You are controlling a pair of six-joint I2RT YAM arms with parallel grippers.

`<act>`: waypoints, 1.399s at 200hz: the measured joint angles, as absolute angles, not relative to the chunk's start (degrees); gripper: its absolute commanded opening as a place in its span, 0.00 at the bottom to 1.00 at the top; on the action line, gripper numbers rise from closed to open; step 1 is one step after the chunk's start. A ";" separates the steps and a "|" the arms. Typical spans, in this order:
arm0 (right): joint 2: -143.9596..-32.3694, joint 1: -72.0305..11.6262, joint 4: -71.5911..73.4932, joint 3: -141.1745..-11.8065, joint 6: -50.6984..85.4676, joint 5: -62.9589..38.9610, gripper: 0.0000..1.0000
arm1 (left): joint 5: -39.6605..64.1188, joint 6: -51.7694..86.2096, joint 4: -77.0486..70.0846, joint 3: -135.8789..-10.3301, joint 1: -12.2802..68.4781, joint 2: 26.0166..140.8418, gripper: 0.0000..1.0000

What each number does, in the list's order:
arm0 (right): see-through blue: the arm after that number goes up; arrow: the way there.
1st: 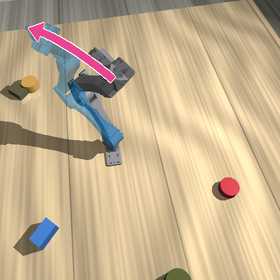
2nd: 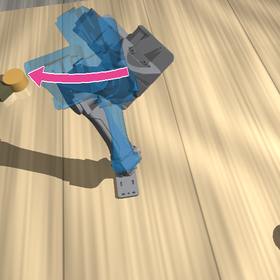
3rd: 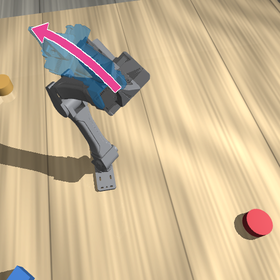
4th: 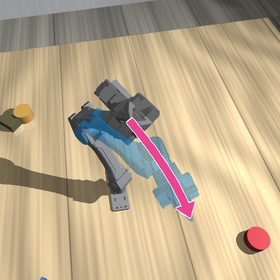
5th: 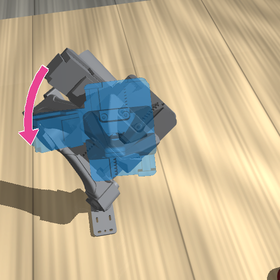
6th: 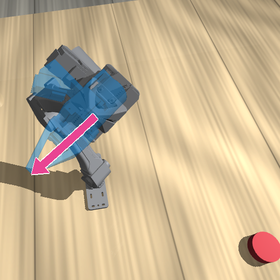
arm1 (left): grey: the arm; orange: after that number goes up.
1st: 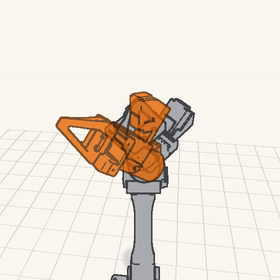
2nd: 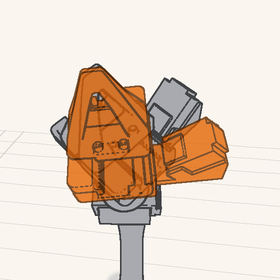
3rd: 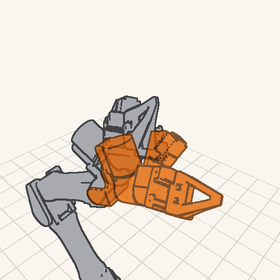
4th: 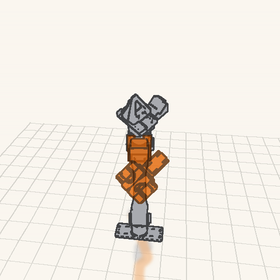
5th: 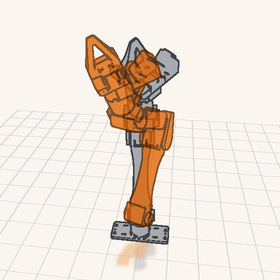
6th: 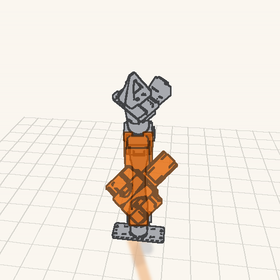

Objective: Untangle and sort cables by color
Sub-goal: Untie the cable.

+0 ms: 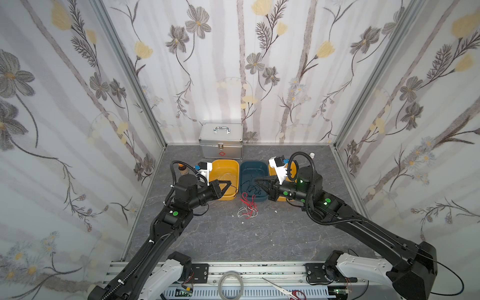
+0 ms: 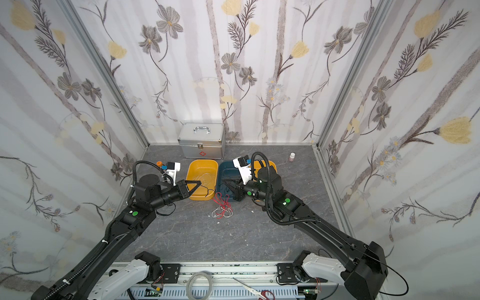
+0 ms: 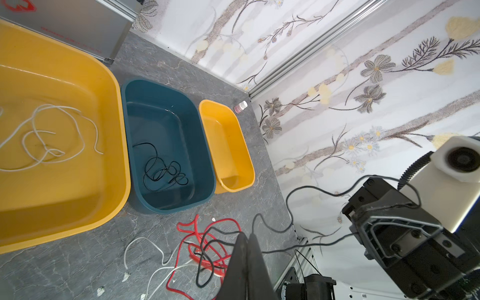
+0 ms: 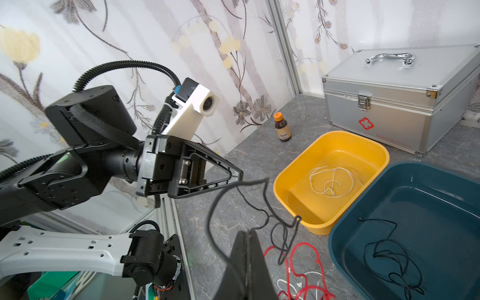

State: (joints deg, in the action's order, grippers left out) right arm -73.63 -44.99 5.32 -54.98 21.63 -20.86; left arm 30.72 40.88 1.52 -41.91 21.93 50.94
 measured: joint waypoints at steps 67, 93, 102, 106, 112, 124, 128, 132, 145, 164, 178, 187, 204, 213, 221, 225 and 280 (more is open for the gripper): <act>-78.15 -44.99 2.74 -52.97 22.92 -20.62 0.03 | 30.96 40.49 0.30 -41.89 22.22 51.20 0.00; -78.15 -44.99 2.85 -53.98 23.33 -21.37 0.03 | 31.68 40.49 -0.49 -41.76 22.98 52.01 0.00; -78.15 -44.93 2.94 -54.72 23.33 -21.58 0.03 | 31.73 40.49 -0.73 -41.76 23.24 52.27 0.00; -78.15 -44.93 3.09 -55.07 23.33 -21.87 0.03 | 31.75 40.49 -0.84 -41.76 23.31 52.36 0.00; -78.06 -44.93 3.29 -55.53 23.33 -22.26 0.03 | 31.77 40.49 -1.08 -41.76 23.49 52.51 0.00; -77.52 -44.86 3.27 -56.23 23.33 -22.83 0.03 | 31.92 40.47 -1.48 -41.76 23.90 52.86 0.00; -77.21 -44.86 3.27 -56.38 23.33 -23.03 0.03 | 32.03 40.47 -1.65 -41.76 24.05 52.99 0.00; -76.90 -44.86 3.31 -56.51 23.33 -23.18 0.04 | 32.18 40.47 -1.85 -41.76 24.21 53.12 0.00; -75.85 -44.82 4.08 -56.73 23.33 -23.94 0.04 | 32.71 40.47 -2.55 -41.71 24.84 53.54 0.00; -75.05 -44.73 5.04 -56.82 23.35 -24.91 0.04 | 34.13 40.45 -5.50 -40.99 26.15 54.15 0.00; -75.00 -43.66 5.58 -56.82 24.01 -26.92 0.04 | 35.33 40.42 -7.90 -40.36 27.55 55.07 0.00; -75.00 -43.00 6.15 -56.80 24.49 -26.81 0.04 | 36.03 40.25 -9.28 -40.14 28.58 55.83 0.00; -75.00 -42.48 6.85 -56.58 24.91 -27.46 0.04 | 36.71 39.31 -11.05 -40.12 30.48 57.32 0.00; -75.02 -42.46 7.25 -56.36 25.43 -28.21 0.04 | 36.91 38.98 -11.86 -40.14 31.46 58.17 0.00; -75.07 -42.39 7.70 -56.16 25.76 -28.84 0.04 | 37.10 38.74 -12.36 -40.21 32.27 59.00 0.00; -75.09 -42.35 7.94 -56.05 25.91 -28.93 0.04 | 37.10 38.48 -12.49 -40.25 32.67 59.42 0.00; -74.43 -41.17 8.95 -55.02 27.53 -29.91 0.04 | 37.06 37.36 -15.79 -40.49 36.40 64.93 0.00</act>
